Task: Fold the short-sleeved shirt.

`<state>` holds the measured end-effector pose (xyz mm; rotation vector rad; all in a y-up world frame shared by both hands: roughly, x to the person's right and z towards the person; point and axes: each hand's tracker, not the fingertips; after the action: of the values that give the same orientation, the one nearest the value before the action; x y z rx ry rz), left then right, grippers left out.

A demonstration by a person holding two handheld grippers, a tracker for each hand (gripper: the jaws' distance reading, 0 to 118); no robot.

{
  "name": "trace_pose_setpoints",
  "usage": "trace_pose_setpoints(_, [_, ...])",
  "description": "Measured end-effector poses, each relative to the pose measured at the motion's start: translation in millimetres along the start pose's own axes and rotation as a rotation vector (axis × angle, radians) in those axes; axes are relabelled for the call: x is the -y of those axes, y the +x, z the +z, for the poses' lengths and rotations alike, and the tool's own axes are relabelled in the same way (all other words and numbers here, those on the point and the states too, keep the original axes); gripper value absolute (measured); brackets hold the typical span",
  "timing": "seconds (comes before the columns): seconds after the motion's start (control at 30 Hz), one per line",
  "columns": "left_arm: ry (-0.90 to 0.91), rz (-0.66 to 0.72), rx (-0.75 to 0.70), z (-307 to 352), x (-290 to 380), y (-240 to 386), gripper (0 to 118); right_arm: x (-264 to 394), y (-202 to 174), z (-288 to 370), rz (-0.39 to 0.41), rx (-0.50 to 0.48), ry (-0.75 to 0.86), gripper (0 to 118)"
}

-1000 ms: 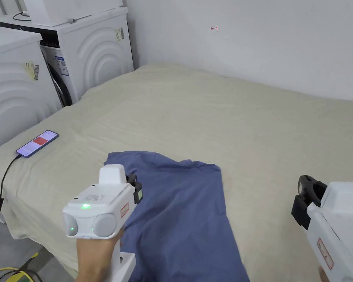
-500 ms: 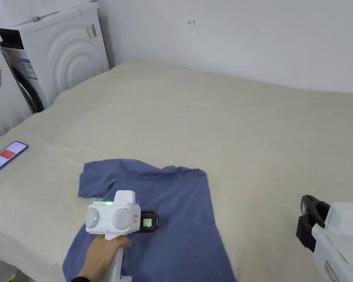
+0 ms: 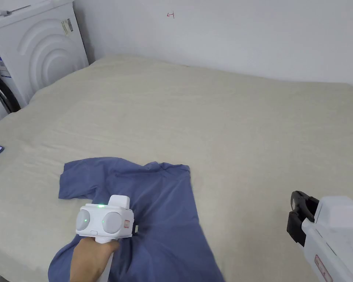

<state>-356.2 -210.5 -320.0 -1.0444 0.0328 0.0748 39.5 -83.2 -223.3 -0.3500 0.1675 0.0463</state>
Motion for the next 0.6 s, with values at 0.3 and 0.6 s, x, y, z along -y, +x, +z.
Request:
trace_pose_setpoints(0.3, [0.18,0.265,0.278,65.3,-4.4,-22.7,0,-8.8,20.5,25.3,-0.022,0.021,0.045,0])
trace_pose_setpoints(0.6, [0.364,0.131,0.435,153.5,-60.5,45.1,0,-15.2,57.7,69.0,-0.054,0.09,0.105,0])
